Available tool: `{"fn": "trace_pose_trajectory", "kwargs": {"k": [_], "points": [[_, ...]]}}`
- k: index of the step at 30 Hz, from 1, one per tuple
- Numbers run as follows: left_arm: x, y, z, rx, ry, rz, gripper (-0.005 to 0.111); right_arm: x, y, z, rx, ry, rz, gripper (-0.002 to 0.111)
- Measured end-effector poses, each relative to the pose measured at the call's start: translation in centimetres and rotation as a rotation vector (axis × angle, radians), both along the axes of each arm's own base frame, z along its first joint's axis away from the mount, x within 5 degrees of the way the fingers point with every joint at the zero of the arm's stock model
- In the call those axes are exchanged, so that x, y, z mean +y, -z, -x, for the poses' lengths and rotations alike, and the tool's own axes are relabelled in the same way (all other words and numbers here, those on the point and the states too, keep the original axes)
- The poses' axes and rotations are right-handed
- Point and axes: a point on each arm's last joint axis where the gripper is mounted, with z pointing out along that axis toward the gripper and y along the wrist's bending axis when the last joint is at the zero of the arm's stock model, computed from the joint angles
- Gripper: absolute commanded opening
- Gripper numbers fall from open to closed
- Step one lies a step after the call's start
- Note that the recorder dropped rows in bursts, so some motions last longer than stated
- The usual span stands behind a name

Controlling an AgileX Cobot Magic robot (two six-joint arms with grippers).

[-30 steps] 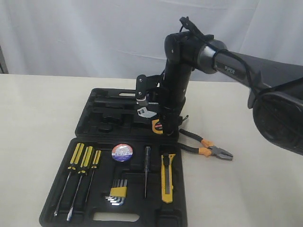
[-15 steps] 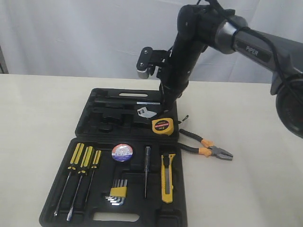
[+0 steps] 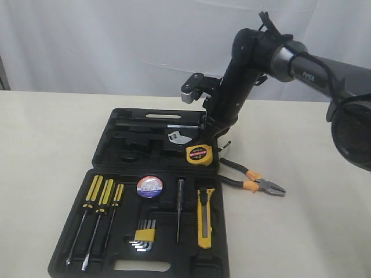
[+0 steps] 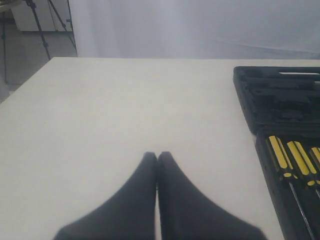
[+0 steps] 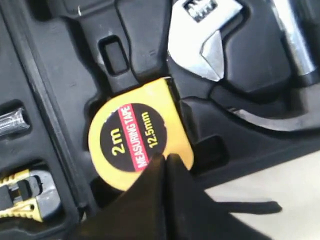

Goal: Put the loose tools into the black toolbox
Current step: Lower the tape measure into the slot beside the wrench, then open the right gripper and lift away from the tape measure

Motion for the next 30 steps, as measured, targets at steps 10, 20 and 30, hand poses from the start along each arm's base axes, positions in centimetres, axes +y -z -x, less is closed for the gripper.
{"fn": "trace_pose_trajectory", "kwargs": {"k": [10,20,30], "points": [[0.0,0.0,0.0,0.000,0.000,0.000,0.000,0.2,2.1,-0.1,0.042,0.001,-0.004,-0.001],[0.0,0.0,0.0,0.000,0.000,0.000,0.000,0.6,0.8,-0.1,0.018,-0.007,-0.003,-0.001],[0.0,0.0,0.0,0.000,0.000,0.000,0.000,0.7,2.4,0.0,0.056,0.008,-0.012,-0.001]]}}
